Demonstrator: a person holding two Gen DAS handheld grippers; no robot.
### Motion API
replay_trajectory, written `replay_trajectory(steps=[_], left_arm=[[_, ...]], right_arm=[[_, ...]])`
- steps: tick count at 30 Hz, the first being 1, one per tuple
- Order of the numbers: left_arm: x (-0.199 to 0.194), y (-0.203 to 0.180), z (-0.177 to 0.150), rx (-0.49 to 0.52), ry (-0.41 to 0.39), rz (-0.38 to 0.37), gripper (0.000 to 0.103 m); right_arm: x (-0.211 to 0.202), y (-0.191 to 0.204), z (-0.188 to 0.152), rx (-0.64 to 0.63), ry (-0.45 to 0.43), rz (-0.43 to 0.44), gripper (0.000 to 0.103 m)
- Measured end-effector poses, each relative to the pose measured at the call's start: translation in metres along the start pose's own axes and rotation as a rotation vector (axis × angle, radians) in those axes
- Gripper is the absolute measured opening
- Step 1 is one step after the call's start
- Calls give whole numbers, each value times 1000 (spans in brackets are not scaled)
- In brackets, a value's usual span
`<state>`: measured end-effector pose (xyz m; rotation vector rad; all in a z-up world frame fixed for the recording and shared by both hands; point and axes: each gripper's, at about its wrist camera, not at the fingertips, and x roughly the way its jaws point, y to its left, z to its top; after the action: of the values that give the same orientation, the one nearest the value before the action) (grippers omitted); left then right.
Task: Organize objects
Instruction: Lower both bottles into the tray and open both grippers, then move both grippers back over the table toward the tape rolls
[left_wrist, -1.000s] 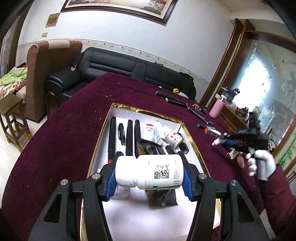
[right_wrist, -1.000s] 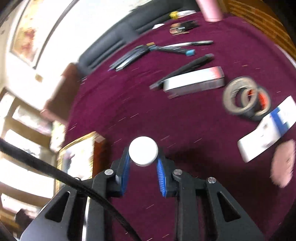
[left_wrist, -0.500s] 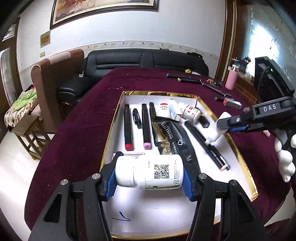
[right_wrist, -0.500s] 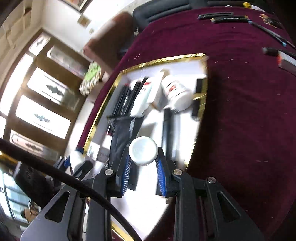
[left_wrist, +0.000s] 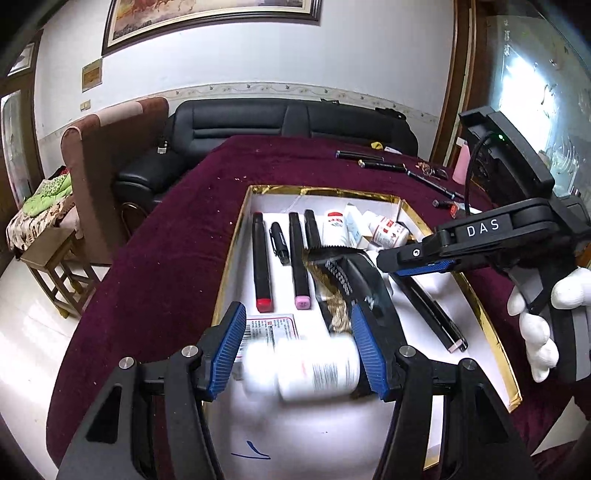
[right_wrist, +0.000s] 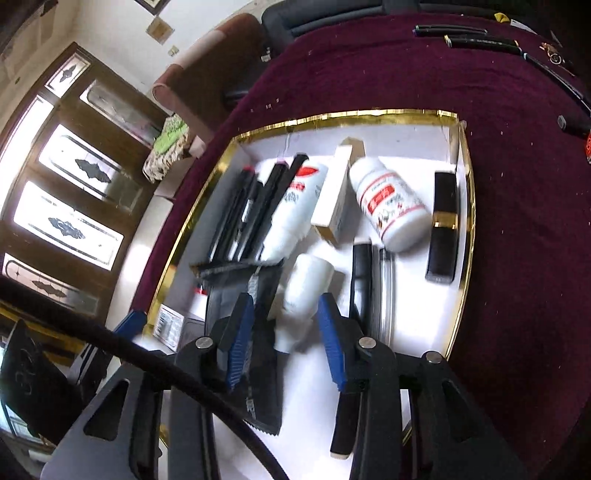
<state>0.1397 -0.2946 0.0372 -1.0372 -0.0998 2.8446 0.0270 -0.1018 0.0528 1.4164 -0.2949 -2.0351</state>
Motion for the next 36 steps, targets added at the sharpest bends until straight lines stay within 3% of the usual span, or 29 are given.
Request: replay_trajectory(steps=[8, 13, 20, 28, 30, 36], left_arm=[[-10, 13, 7, -77, -43, -2, 57], [-12, 8, 9, -90, -46, 6, 58], [-19, -9, 13, -78, -48, 23, 58], [-20, -63, 26, 30, -41, 8, 60], [-17, -83, 29, 64, -37, -12, 65], [4, -149, 33, 163, 5, -107, 65]], right_arm=[[-31, -21, -3, 51, -115, 52, 36], [-51, -47, -11, 120, -186, 96, 46], [-80, -106, -24, 229, -250, 123, 46], [-107, -172, -44, 296, -333, 76, 50], [-110, -182, -50, 302, -351, 94, 52], [-106, -193, -49, 332, -340, 165, 52]])
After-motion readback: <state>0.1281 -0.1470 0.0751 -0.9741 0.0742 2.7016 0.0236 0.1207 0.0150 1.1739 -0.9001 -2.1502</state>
